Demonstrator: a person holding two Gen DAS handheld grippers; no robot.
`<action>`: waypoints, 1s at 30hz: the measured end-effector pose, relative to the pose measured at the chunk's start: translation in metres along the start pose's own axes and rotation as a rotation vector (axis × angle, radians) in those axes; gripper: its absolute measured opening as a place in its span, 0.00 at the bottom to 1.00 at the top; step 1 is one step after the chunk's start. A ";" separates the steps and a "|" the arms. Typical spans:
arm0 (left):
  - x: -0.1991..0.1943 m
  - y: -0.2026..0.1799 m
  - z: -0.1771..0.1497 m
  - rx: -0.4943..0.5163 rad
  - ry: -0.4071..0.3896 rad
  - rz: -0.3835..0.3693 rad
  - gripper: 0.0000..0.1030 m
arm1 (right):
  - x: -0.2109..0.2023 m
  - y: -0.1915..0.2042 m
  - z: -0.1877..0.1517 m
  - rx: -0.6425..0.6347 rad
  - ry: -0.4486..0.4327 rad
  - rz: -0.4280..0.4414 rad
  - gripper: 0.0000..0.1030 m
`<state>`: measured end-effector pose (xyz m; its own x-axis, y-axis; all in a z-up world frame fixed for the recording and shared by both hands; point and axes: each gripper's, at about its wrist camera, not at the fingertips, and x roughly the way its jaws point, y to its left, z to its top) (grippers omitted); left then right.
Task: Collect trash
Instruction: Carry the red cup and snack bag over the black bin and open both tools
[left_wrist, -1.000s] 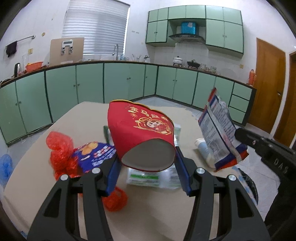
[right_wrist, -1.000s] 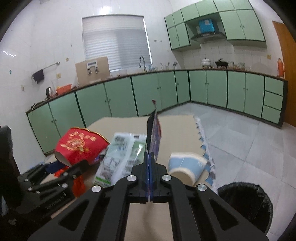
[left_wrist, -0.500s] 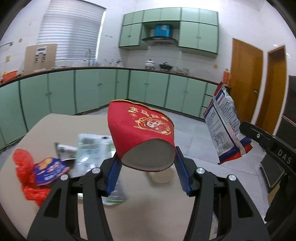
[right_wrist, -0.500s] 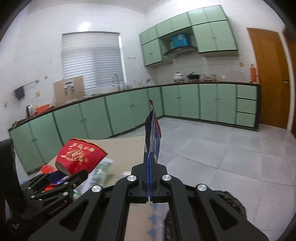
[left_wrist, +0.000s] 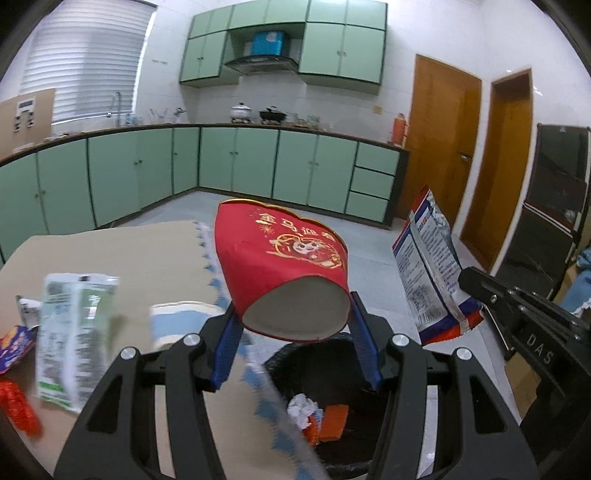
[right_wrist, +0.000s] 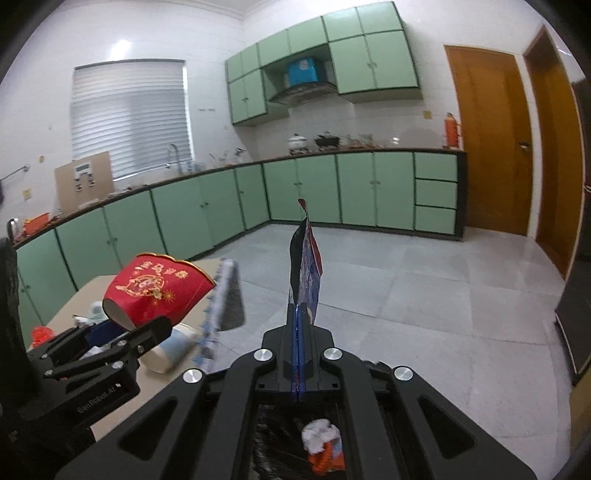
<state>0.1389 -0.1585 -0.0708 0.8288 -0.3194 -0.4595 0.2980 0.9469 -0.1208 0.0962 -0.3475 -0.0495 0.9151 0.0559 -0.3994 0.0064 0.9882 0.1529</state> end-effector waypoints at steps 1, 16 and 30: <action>0.006 -0.007 -0.001 0.010 0.002 -0.005 0.51 | 0.002 -0.007 -0.001 0.009 0.005 -0.009 0.01; 0.073 -0.050 -0.014 0.056 0.078 -0.025 0.52 | 0.034 -0.059 -0.025 0.072 0.083 -0.064 0.01; 0.107 -0.052 -0.016 0.099 0.143 -0.036 0.58 | 0.051 -0.078 -0.045 0.099 0.149 -0.095 0.23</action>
<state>0.2042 -0.2411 -0.1276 0.7433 -0.3377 -0.5774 0.3769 0.9246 -0.0557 0.1243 -0.4151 -0.1227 0.8389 -0.0095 -0.5442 0.1365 0.9716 0.1934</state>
